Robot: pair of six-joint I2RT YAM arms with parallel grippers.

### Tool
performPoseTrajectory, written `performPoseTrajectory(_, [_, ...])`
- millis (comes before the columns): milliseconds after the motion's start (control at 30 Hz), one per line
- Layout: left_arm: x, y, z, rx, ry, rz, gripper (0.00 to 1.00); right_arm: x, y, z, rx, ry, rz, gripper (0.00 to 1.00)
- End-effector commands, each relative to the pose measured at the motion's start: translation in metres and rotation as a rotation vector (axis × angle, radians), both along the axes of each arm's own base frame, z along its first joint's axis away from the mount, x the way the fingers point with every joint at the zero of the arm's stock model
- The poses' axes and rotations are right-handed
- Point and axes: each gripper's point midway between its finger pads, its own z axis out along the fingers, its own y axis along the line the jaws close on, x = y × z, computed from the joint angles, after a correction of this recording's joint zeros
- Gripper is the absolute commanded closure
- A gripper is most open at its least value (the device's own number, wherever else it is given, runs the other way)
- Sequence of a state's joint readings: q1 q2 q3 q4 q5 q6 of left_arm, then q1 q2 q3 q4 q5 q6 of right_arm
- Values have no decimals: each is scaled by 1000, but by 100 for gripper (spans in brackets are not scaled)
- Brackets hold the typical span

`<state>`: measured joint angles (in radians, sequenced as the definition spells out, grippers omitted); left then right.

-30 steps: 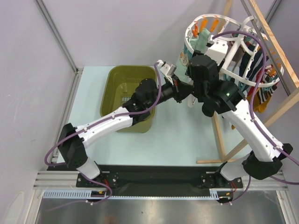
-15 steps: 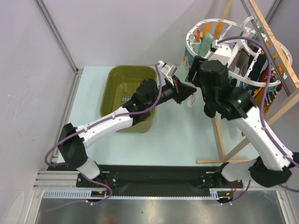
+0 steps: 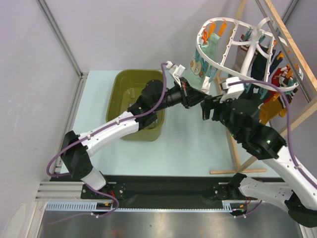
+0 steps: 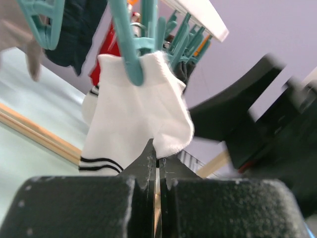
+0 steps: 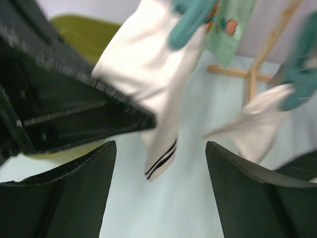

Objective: Remove the socks clipped to the hanger
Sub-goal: Remove the sock from the hanger.

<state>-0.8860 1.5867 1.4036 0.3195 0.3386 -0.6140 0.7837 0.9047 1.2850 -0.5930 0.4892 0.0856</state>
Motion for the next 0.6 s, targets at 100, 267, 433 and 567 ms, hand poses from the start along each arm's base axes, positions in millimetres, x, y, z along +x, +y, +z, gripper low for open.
performPoseTrajectory(100, [-23, 16, 62, -117, -31, -68, 100, 3, 21, -11, -67, -54, 31, 19])
performPoseTrajectory(267, [-25, 16, 64, -121, -22, -83, 100, 6, 17, -19, -78, -75, -45, 20])
performPoseTrajectory(433, [-26, 17, 65, -121, -16, -92, 100, 8, 13, -30, -74, -85, -78, 30])
performPoseTrajectory(567, [-24, 16, 63, -115, -9, -90, 98, 8, 13, -36, -75, -84, -76, 63])
